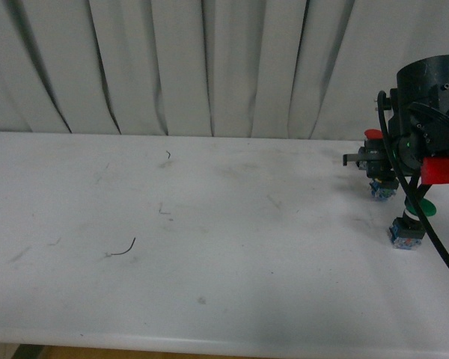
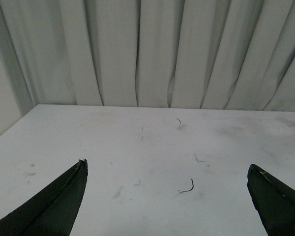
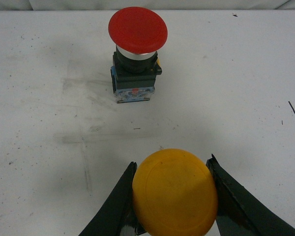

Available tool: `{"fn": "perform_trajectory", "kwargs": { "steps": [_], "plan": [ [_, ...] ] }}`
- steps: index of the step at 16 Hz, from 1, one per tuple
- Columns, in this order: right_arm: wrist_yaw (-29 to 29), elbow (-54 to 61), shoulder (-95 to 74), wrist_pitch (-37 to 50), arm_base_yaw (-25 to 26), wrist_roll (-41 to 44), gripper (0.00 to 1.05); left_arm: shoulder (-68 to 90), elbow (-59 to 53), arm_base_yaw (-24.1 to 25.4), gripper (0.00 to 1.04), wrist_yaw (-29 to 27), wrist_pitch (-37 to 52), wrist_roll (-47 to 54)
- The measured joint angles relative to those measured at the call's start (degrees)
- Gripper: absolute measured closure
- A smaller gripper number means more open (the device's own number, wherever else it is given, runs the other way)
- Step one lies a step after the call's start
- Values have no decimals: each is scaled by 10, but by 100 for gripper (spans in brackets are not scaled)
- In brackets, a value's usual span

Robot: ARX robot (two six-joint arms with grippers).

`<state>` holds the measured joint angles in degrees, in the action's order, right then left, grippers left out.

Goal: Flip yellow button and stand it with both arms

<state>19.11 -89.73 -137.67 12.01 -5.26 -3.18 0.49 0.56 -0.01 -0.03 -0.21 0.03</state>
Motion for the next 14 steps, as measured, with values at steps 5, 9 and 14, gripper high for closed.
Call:
{"fn": "perform_trajectory", "kwargs": {
  "steps": [5,9,14],
  "plan": [
    [6,0,0,0,0,3,68,0,0,0,7,0,0,0],
    [6,0,-3,0,0,11,31,0,0,0,7,0,0,0],
    [-3,0,-3,4,1,11,6,0,0,0,7,0,0,0]
  ]
}}
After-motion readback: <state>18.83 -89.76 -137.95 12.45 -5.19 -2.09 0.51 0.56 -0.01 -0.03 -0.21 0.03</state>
